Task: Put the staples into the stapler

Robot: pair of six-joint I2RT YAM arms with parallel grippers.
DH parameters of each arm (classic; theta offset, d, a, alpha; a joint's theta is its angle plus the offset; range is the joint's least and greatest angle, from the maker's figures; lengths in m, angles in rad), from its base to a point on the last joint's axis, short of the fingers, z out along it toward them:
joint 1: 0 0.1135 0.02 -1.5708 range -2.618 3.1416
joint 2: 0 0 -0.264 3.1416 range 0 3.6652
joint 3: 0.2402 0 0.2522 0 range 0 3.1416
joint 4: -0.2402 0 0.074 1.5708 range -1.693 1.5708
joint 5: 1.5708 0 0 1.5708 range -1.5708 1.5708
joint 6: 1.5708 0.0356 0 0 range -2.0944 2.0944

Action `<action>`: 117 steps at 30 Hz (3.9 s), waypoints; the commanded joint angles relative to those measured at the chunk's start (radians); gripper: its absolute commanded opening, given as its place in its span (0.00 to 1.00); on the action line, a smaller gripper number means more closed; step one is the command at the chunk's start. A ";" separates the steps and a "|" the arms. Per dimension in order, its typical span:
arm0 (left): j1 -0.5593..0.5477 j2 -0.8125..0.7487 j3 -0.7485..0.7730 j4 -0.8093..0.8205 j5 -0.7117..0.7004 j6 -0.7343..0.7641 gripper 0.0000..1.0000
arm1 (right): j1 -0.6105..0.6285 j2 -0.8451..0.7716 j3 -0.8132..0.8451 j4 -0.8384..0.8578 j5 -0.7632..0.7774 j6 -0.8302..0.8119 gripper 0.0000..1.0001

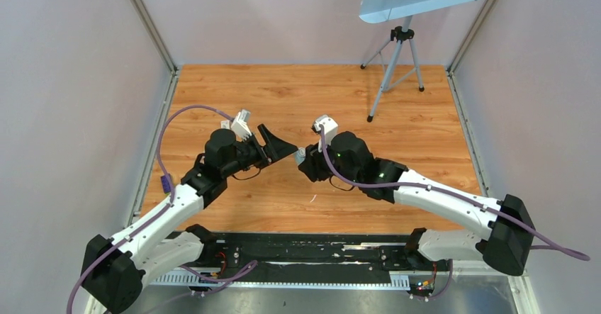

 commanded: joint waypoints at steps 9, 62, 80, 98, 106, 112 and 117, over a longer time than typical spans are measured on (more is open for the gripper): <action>-0.033 0.039 -0.055 0.125 0.029 -0.051 0.77 | 0.026 0.041 0.040 0.032 0.011 0.015 0.41; -0.053 0.057 0.100 -0.166 0.055 0.108 0.00 | -0.044 0.011 -0.073 0.089 -0.156 -0.179 0.40; -0.052 0.025 0.098 -0.188 0.031 0.111 0.00 | -0.018 0.078 -0.070 0.117 -0.170 -0.137 0.31; -0.053 0.002 0.093 -0.217 -0.001 0.204 0.24 | -0.019 0.138 -0.075 0.201 -0.212 0.017 0.00; -0.052 0.010 0.045 -0.195 0.014 0.199 0.62 | -0.019 0.126 -0.073 0.221 -0.161 0.115 0.00; -0.052 0.036 0.024 -0.168 0.029 0.161 0.56 | -0.020 0.143 -0.081 0.244 -0.136 0.149 0.00; -0.052 0.045 0.012 -0.155 0.031 0.146 0.48 | -0.019 0.156 -0.083 0.232 -0.086 0.167 0.00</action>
